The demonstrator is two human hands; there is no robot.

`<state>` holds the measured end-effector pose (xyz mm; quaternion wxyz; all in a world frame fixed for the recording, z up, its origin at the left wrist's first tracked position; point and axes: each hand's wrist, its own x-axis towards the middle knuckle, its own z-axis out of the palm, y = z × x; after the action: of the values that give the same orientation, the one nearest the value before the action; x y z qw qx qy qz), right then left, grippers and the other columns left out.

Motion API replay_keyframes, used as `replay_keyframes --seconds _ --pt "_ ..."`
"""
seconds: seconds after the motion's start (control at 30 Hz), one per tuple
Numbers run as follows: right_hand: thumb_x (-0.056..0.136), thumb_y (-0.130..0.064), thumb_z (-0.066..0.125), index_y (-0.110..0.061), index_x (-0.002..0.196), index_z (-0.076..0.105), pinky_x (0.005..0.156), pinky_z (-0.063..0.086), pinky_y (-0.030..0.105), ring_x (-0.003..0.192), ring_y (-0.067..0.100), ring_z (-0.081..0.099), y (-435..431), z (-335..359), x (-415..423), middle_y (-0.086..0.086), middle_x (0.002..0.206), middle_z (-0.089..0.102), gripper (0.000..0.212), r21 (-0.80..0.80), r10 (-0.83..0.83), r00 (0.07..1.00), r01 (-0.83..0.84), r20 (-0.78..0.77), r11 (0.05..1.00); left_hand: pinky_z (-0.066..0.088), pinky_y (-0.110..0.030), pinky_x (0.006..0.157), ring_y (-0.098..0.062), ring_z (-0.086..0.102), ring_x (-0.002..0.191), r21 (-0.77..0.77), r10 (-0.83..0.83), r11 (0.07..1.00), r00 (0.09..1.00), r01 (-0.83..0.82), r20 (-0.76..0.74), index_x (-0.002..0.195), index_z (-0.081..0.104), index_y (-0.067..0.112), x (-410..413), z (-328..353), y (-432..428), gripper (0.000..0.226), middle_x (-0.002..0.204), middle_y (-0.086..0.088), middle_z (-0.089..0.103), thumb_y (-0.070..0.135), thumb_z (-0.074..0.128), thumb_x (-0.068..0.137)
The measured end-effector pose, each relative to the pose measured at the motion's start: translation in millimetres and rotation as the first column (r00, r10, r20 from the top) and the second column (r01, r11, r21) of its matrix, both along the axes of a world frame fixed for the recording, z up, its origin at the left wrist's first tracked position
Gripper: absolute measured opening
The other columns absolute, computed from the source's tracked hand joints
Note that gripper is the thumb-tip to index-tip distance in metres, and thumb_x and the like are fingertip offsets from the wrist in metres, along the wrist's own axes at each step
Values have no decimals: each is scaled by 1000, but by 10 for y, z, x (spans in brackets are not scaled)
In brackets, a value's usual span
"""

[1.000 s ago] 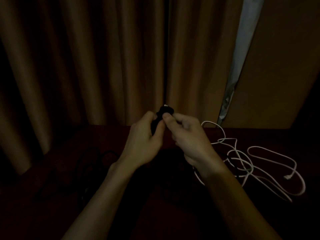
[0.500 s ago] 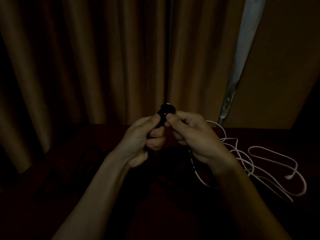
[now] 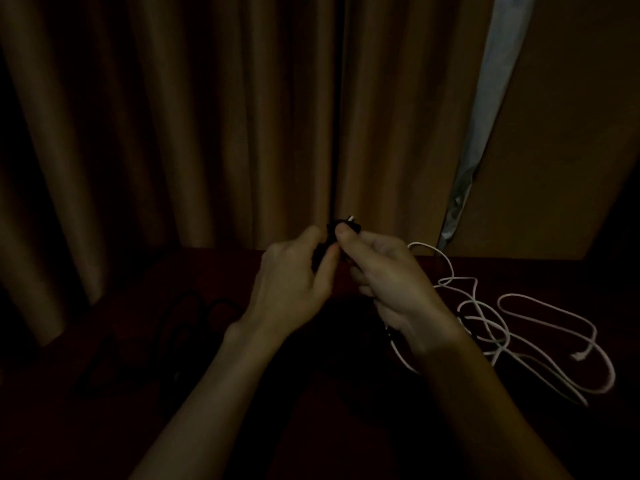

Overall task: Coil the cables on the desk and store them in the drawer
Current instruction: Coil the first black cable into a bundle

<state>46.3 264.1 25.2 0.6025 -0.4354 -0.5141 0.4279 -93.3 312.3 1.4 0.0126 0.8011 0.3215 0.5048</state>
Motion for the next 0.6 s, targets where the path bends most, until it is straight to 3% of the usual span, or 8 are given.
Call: replay_keyframes --seconds 0.07,0.1,0.17,0.27,0.4,0.43,0.5,0.6 --pt "104 -27 54 -5 96 69 38 30 13 38 0 40 -27 26 34 -9 48 49 28 32 57 998 -58 28 998 39 -19 48 -5 56 51 -282 -126 948 987 150 100 86 58 8 -38 74 -17 21 64 5 61 22 59 101" --pt "104 -27 53 1 100 69 40 36 16 42 5 48 -40 34 36 -3 51 54 32 43 101 994 -103 37 994 43 -20 51 -5 61 54 -429 -206 864 962 264 176 88 58 5 -56 115 -42 23 65 1 65 22 56 103" --pt "104 -29 53 8 107 66 44 43 24 49 21 54 -79 57 28 15 60 55 40 52 189 980 -192 60 980 50 -26 56 -22 71 64 -621 -338 600 863 504 375 100 60 0 -78 193 -108 25 69 -9 68 21 48 106" --pt "105 -25 50 15 113 61 40 36 17 38 11 47 -110 74 56 11 53 49 42 50 233 970 -236 67 970 50 -30 53 -33 70 62 -694 -369 302 751 654 548 113 61 5 -127 245 -146 25 65 -15 64 22 44 106" --pt "96 -41 56 0 103 68 41 19 17 44 4 25 -21 33 120 -1 59 36 43 92 184 972 -198 146 976 20 -22 40 -9 36 35 -630 -356 52 604 775 714 100 55 8 -167 198 -83 33 52 -1 41 40 50 99" --pt "94 -42 56 2 104 66 41 19 17 45 3 25 -5 30 130 -3 61 39 46 97 168 974 -184 150 978 16 -21 39 -5 30 35 -595 -342 22 566 803 750 95 57 10 -159 177 -64 33 52 3 36 41 48 100" --pt "94 -42 56 -2 102 66 41 19 15 45 2 26 13 27 145 -2 68 47 42 97 156 976 -172 150 980 14 -20 39 -3 25 38 -567 -348 57 549 822 760 88 66 14 -121 137 -31 35 54 6 31 41 48 100" --pt "102 -40 55 -10 93 61 43 15 20 48 8 25 19 -4 147 10 71 37 32 70 149 978 -160 142 985 17 -18 39 -4 24 40 -596 -352 267 653 757 671 86 63 14 -43 99 -21 32 55 6 32 39 50 101"
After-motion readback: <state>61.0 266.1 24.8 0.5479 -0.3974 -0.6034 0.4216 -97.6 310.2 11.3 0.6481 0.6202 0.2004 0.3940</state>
